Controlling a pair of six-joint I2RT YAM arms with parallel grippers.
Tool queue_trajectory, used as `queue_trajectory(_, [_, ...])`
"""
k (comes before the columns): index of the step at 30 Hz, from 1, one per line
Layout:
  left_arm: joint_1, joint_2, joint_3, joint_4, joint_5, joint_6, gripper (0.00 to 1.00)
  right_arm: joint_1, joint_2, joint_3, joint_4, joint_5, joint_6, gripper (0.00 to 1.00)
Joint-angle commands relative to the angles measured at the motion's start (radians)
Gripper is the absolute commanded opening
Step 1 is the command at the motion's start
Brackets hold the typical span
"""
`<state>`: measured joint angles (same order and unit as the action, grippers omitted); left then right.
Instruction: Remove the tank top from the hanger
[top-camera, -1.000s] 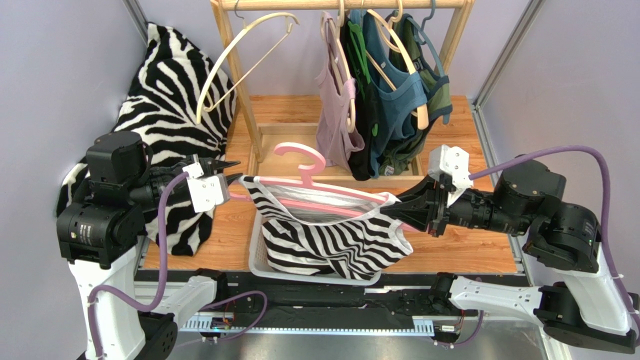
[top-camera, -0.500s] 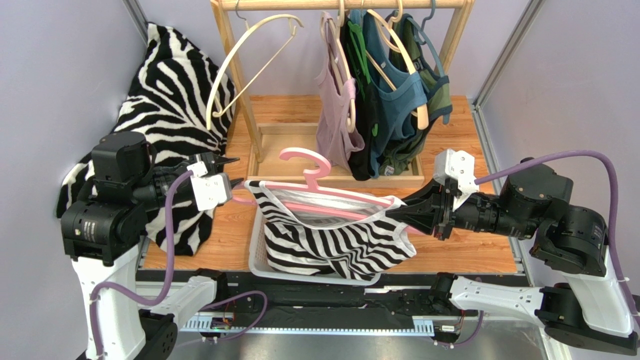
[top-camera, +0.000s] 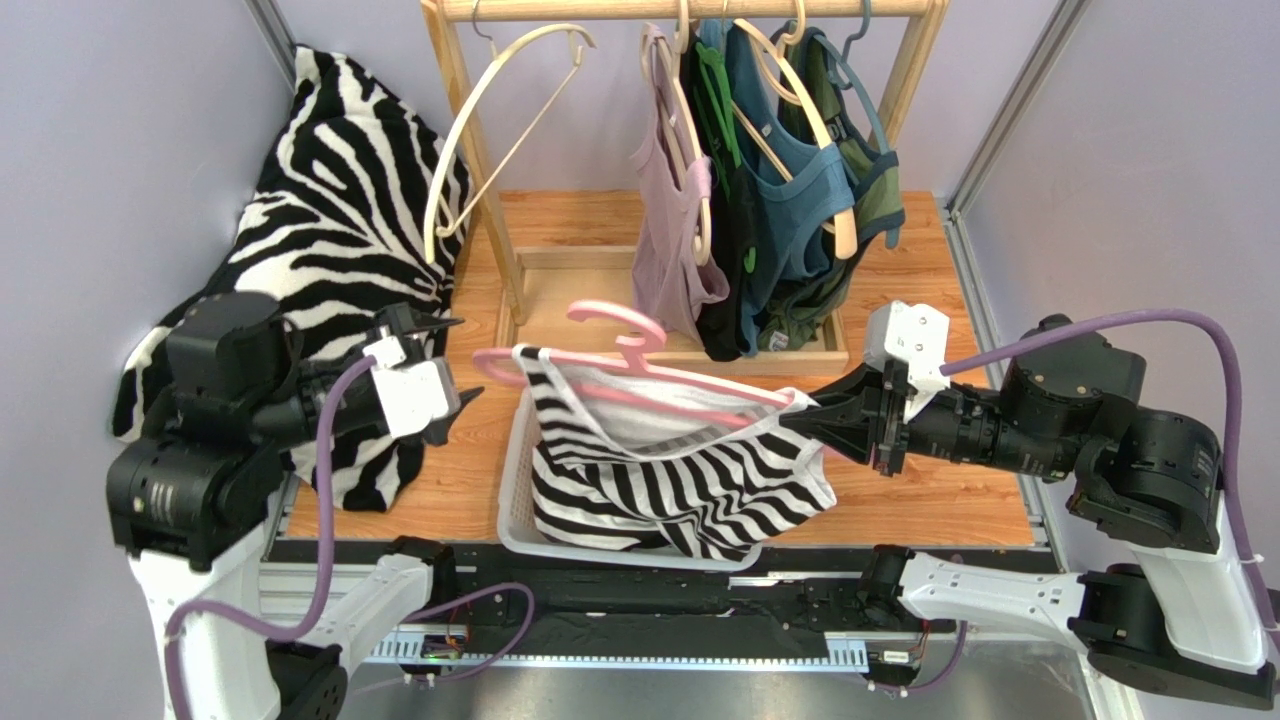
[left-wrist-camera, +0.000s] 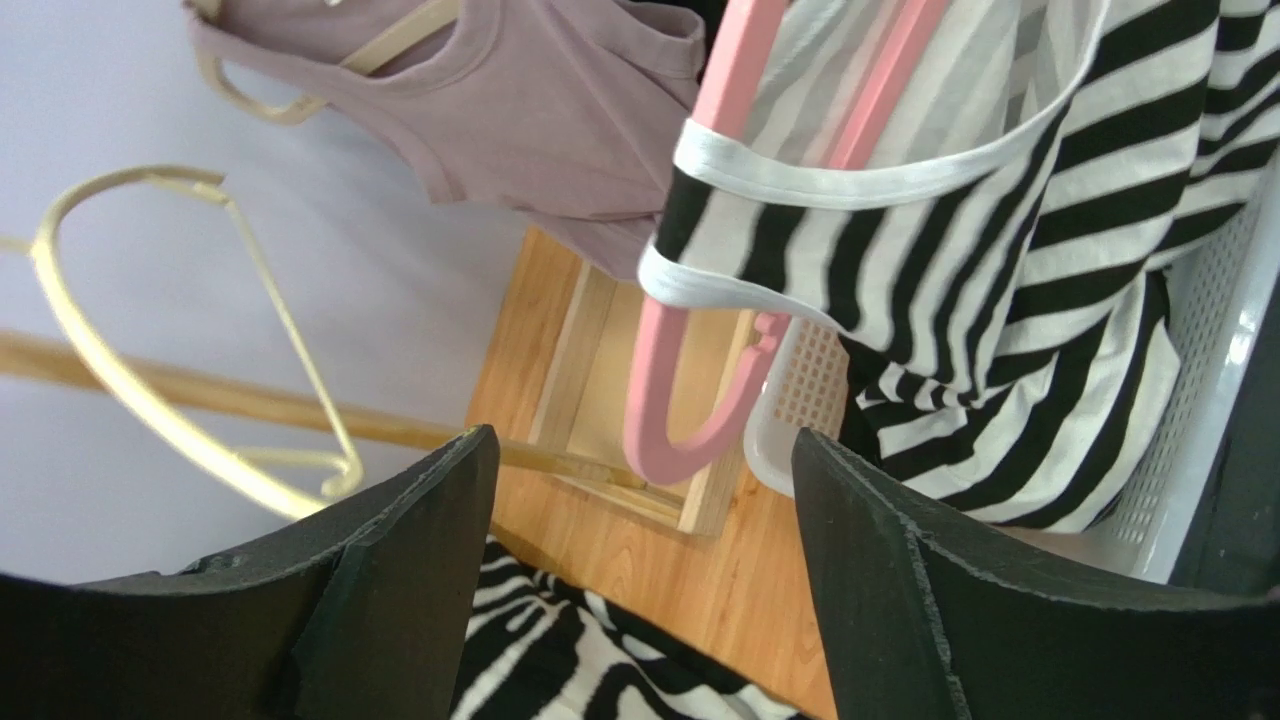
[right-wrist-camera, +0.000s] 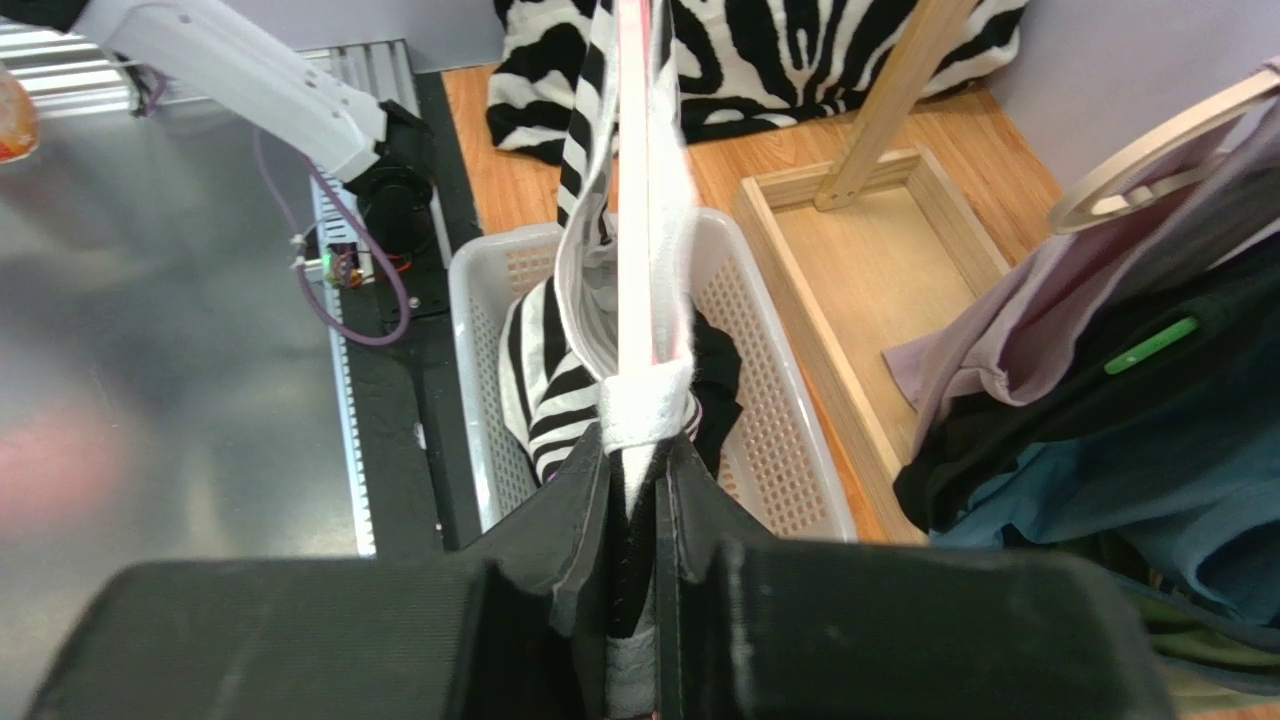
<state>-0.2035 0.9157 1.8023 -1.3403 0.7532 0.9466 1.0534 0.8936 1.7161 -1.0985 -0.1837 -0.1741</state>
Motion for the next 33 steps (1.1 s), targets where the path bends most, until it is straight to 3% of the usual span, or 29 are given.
queue_trajectory(1, [-0.005, -0.116, -0.034, 0.151, -0.074, -0.213, 0.83, 0.002, 0.018, 0.033, 0.057, 0.047, -0.030, 0.00])
queue_trajectory(4, [-0.005, -0.078, 0.028, 0.028, 0.047, -0.182, 0.87, 0.003, 0.022, 0.033, 0.058, 0.043, -0.036, 0.00])
queue_trajectory(9, [-0.005, -0.095, -0.055, -0.048, 0.118, -0.143, 0.97, 0.002, 0.016, 0.039, 0.058, 0.027, -0.042, 0.00])
queue_trajectory(19, [-0.005, 0.006, -0.054, -0.079, 0.086, -0.111, 0.88, 0.003, 0.013, 0.036, 0.057, -0.046, -0.056, 0.00])
queue_trajectory(23, [-0.007, 0.032, -0.052, -0.095, 0.104, -0.086, 0.79, 0.003, 0.013, 0.030, 0.061, -0.059, -0.054, 0.00])
queue_trajectory(28, [-0.007, 0.120, 0.021, -0.339, 0.161, 0.041, 0.64, 0.002, 0.016, 0.036, 0.066, -0.060, -0.057, 0.00])
queue_trajectory(33, [-0.068, 0.137, -0.017, -0.339, 0.101, 0.007, 0.45, 0.003, 0.022, 0.040, 0.072, -0.068, -0.061, 0.00])
